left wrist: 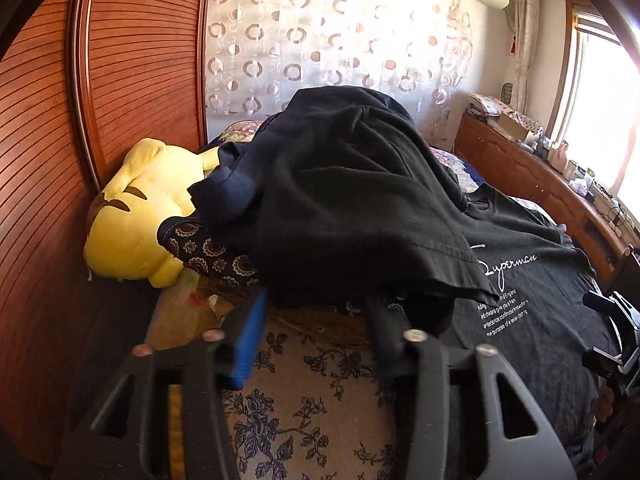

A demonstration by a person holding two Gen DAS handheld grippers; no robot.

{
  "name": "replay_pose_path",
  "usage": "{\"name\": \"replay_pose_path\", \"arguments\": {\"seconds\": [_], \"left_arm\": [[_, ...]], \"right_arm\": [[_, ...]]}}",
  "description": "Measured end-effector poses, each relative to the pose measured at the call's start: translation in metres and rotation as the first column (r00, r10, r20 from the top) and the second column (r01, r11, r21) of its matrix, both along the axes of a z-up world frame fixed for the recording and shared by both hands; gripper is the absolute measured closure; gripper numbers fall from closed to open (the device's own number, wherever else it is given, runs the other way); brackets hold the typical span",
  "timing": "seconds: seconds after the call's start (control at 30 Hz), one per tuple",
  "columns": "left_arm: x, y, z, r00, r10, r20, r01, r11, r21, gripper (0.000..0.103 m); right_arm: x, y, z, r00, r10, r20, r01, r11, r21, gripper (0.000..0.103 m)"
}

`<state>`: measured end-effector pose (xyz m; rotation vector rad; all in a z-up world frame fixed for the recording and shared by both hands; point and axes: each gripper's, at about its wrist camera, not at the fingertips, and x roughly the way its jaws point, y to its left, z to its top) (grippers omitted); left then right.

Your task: Fold small clothes

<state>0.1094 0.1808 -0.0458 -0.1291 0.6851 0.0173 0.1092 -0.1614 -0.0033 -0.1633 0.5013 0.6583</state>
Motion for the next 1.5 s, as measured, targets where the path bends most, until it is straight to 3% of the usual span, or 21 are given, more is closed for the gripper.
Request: {"name": "replay_pose_path", "arguments": {"seconds": [0.1, 0.17, 0.33, 0.53, 0.73, 0.83, 0.93, 0.97, 1.03, 1.07, 1.1, 1.5], "left_arm": [[-0.001, -0.001, 0.006, 1.0, -0.001, 0.015, 0.001, 1.0, 0.027, 0.094], [-0.006, -0.005, 0.016, 0.999, -0.003, 0.055, 0.0, 0.998, 0.058, 0.098], [-0.004, -0.024, 0.042, 0.993, -0.048, 0.107, 0.037, 0.994, 0.101, 0.099], [0.027, -0.066, 0.072, 0.979, -0.158, 0.132, 0.137, 0.978, 0.158, 0.099], [0.063, -0.118, 0.091, 0.957, -0.27, 0.11, 0.239, 0.942, 0.236, 0.099], [0.074, -0.129, 0.092, 0.956, -0.278, 0.09, 0.245, 0.931, 0.269, 0.098], [0.071, -0.129, 0.091, 0.956, -0.284, 0.08, 0.254, 0.931, 0.264, 0.073], [0.069, -0.129, 0.091, 0.954, -0.288, 0.081, 0.259, 0.931, 0.259, 0.056], [0.063, -0.127, 0.089, 0.953, -0.291, 0.081, 0.261, 0.93, 0.26, 0.041], [0.06, -0.126, 0.087, 0.954, -0.29, 0.079, 0.261, 0.929, 0.262, 0.028], [0.059, -0.126, 0.085, 0.954, -0.289, 0.078, 0.26, 0.93, 0.259, 0.024], [0.027, -0.132, 0.033, 0.959, -0.282, 0.026, 0.274, 0.947, 0.167, 0.024]], "right_arm": [[-0.005, 0.003, -0.003, 1.0, 0.012, 0.002, -0.012, 1.0, 0.001, 0.0], [-0.006, 0.001, -0.008, 1.0, 0.012, -0.003, -0.012, 1.0, -0.001, 0.0], [-0.004, -0.003, -0.014, 1.0, 0.003, -0.023, -0.003, 1.0, 0.008, 0.0], [-0.006, -0.008, -0.012, 1.0, -0.015, -0.019, 0.016, 0.999, 0.033, 0.0], [-0.009, -0.021, -0.013, 0.999, -0.047, -0.023, 0.048, 0.997, 0.056, 0.0], [-0.01, -0.027, -0.016, 0.998, -0.06, -0.03, 0.062, 0.996, 0.066, 0.0], [-0.01, -0.029, -0.016, 0.997, -0.066, -0.035, 0.068, 0.995, 0.067, 0.0], [-0.01, -0.029, -0.016, 0.997, -0.067, -0.037, 0.07, 0.995, 0.068, 0.0], [-0.009, -0.031, -0.017, 0.997, -0.071, -0.041, 0.074, 0.995, 0.072, 0.0], [-0.01, -0.032, -0.016, 0.996, -0.073, -0.041, 0.076, 0.994, 0.074, 0.0], [-0.011, -0.033, -0.017, 0.996, -0.076, -0.041, 0.079, 0.994, 0.076, 0.0], [-0.003, -0.061, -0.009, 0.988, -0.147, -0.04, 0.15, 0.984, 0.096, 0.0]]}}
